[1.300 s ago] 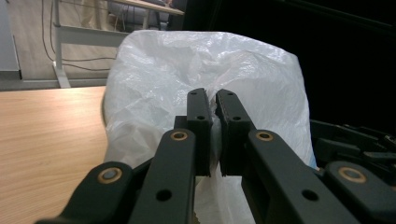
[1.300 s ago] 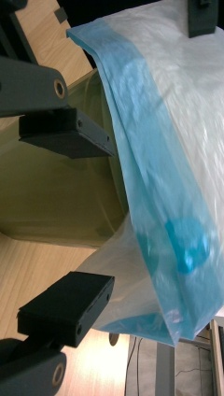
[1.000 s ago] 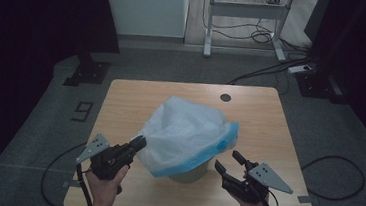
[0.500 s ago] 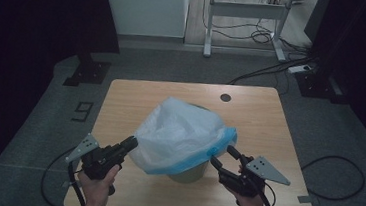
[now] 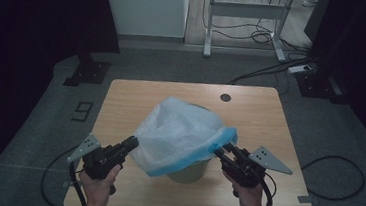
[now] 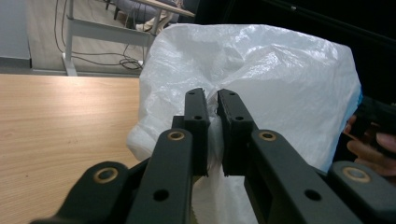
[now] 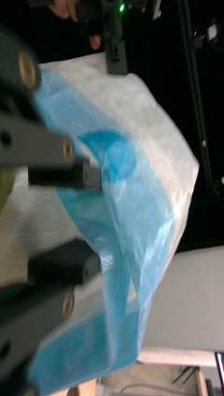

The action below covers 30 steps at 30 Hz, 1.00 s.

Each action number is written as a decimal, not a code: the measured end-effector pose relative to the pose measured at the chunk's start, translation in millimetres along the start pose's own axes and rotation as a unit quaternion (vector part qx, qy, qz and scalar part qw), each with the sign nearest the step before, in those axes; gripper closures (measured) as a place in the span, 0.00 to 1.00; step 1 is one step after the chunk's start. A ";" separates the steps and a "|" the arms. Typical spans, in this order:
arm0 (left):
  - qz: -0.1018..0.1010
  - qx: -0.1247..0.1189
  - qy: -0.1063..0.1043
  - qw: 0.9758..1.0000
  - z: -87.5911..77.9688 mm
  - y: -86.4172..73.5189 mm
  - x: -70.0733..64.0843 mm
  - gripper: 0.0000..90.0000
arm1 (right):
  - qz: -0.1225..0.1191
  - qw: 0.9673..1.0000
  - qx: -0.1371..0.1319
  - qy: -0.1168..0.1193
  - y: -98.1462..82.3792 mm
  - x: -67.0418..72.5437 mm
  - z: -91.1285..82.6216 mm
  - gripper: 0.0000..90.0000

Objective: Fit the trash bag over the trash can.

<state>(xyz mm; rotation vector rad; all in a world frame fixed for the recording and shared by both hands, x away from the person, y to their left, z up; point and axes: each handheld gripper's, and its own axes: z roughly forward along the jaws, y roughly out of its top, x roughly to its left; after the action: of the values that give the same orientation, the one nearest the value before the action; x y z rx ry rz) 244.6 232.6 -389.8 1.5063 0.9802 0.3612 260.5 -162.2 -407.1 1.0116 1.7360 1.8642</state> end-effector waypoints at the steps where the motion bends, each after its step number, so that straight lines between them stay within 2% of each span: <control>1: 0.006 0.001 -0.001 1.000 0.1 0.6 -1.5 0.88 | 0.001 1.000 -0.003 0.004 1.2 -0.4 -0.3 0.84; 2: 0.006 0.001 -0.001 1.000 0.1 0.6 -1.5 0.82 | -0.001 1.000 -0.005 0.003 2.6 -0.7 -0.6 0.89; 3: 0.020 -0.004 0.000 1.000 -0.7 2.6 -5.8 0.76 | -0.003 1.000 -0.009 0.001 4.2 -0.9 -1.0 0.93; 4: 0.020 -0.004 0.000 1.000 -0.7 2.6 -5.8 0.70 | -0.003 1.000 -0.009 0.001 4.2 -0.9 -1.0 0.93; 5: 0.027 -0.008 0.002 1.000 -1.9 4.1 -8.5 0.70 | -0.005 1.000 -0.011 -0.002 6.0 -1.3 -1.5 0.96; 6: 0.043 -0.009 0.005 0.999 -4.4 8.0 -13.2 0.60 | -0.010 1.000 -0.014 -0.012 10.0 -2.3 -3.0 0.99; 7: 0.052 -0.011 0.005 0.999 -6.3 10.8 -16.5 0.56 | -0.011 1.000 -0.015 -0.014 12.2 -3.1 -3.7 0.99; 8: 0.052 -0.011 0.005 0.999 -6.3 10.8 -16.5 0.52 | -0.011 1.000 -0.015 -0.014 12.2 -3.1 -3.7 0.99; 11: 0.063 -0.015 0.006 0.998 -8.9 16.1 -21.5 0.48 | -0.016 1.000 -0.016 -0.021 18.4 -5.1 -6.6 0.99; 12: 0.072 -0.011 0.001 0.997 -8.0 19.7 -24.7 0.47 | -0.019 0.999 -0.015 -0.025 21.8 -5.5 -8.9 0.99; 15: 0.081 -0.006 -0.003 0.997 -4.0 23.4 -29.4 0.46 | -0.029 0.999 -0.015 -0.028 24.9 -3.9 -10.5 0.99; 18: 0.096 0.005 -0.016 0.995 6.6 28.0 -37.7 0.46 | -0.040 0.999 -0.013 -0.028 28.3 -0.2 -10.6 0.99; 19: 0.103 0.012 -0.034 0.994 14.9 30.1 -42.6 0.45 | -0.046 0.998 -0.011 -0.028 29.3 2.0 -9.2 0.99; 20: 0.103 0.012 -0.034 0.994 14.9 30.1 -42.6 0.45 | -0.047 0.998 -0.011 -0.028 29.5 2.7 -8.3 0.99; 21: 0.106 0.021 -0.053 0.993 22.9 31.4 -46.3 0.44 | -0.048 0.998 -0.010 -0.027 29.5 3.2 -7.5 0.99; 22: 0.108 0.024 -0.058 0.992 26.7 31.8 -48.2 0.43 | -0.050 0.998 -0.008 -0.027 29.3 3.6 -6.9 0.99; 30: 0.131 0.053 -0.072 0.987 50.3 32.2 -60.0 0.42 | -0.053 0.998 -0.004 -0.023 28.4 5.6 -3.8 0.99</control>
<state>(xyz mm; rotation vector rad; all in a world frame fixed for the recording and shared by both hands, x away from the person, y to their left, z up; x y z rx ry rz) 257.0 158.0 -351.8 1.7383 0.6986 0.3860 259.3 -165.1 -378.1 0.9337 1.7198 1.7661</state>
